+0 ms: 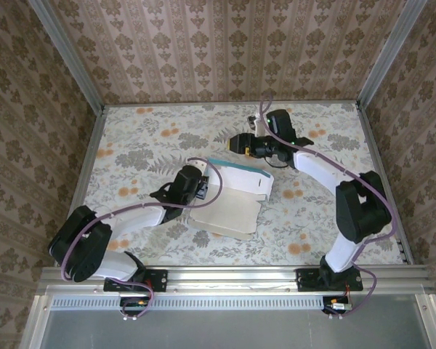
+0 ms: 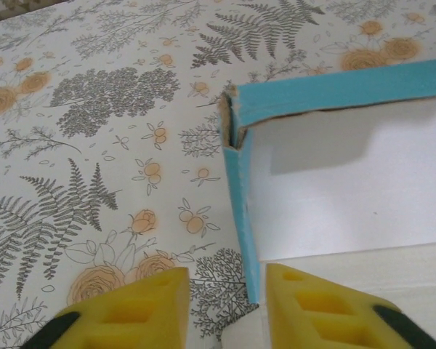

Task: Fold the paper box

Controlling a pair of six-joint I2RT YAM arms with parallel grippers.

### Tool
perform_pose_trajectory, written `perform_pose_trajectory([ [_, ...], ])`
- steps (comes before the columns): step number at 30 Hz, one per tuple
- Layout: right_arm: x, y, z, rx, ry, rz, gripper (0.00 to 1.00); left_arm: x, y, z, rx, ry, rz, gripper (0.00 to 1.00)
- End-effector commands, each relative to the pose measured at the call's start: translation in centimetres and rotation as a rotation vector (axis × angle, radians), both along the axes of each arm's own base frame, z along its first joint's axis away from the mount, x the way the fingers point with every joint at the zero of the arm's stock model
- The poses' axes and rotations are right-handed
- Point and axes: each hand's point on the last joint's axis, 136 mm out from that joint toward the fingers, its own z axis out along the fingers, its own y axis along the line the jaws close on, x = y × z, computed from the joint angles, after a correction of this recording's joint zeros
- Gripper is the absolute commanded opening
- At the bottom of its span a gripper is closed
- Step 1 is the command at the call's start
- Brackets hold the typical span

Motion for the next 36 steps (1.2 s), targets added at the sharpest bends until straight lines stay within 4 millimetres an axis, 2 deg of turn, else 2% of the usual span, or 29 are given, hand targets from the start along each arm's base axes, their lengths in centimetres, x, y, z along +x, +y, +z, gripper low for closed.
perform_pose_trajectory([
  [1, -1.9, -0.6, 0.4, -0.089, -0.065, -0.005, 0.66, -1.3, -0.2, 0.8, -0.043, 0.016, -0.028, 0.43],
  [4, -3.1, -1.1, 0.1, -0.115, -0.072, -0.023, 0.66, -2.1, -0.2, 2.0, -0.089, 0.005, -0.049, 0.71],
  [6, -3.8, -1.4, -0.1, -0.124, -0.076, -0.032, 0.67, -2.7, -0.1, 2.9, -0.115, -0.005, -0.064, 0.99],
  [16, -6.4, -2.3, -0.4, -0.208, -0.096, -0.016, 0.67, -5.1, 1.7, 4.9, -0.176, 0.022, -0.083, 1.00],
  [20, -7.2, -2.9, -1.4, -0.248, -0.081, -0.016, 0.67, -5.5, 2.9, 4.8, -0.211, 0.046, -0.065, 1.00],
  [21, -7.6, -3.2, -0.6, -0.242, -0.099, -0.021, 0.67, -5.5, 3.0, 4.7, -0.222, 0.059, -0.070, 1.00],
  [23, -8.0, -3.5, -0.7, -0.251, -0.096, -0.022, 0.66, -5.7, 3.3, 4.3, -0.235, 0.098, -0.075, 1.00],
  [30, -9.1, -4.5, -1.5, -0.279, -0.075, -0.048, 0.67, -6.4, 2.6, 4.0, -0.282, 0.135, -0.162, 1.00],
  [36, -10.1, -5.5, -2.2, -0.287, -0.053, -0.078, 0.67, -6.1, 2.5, 3.9, -0.274, 0.128, -0.183, 1.00],
])
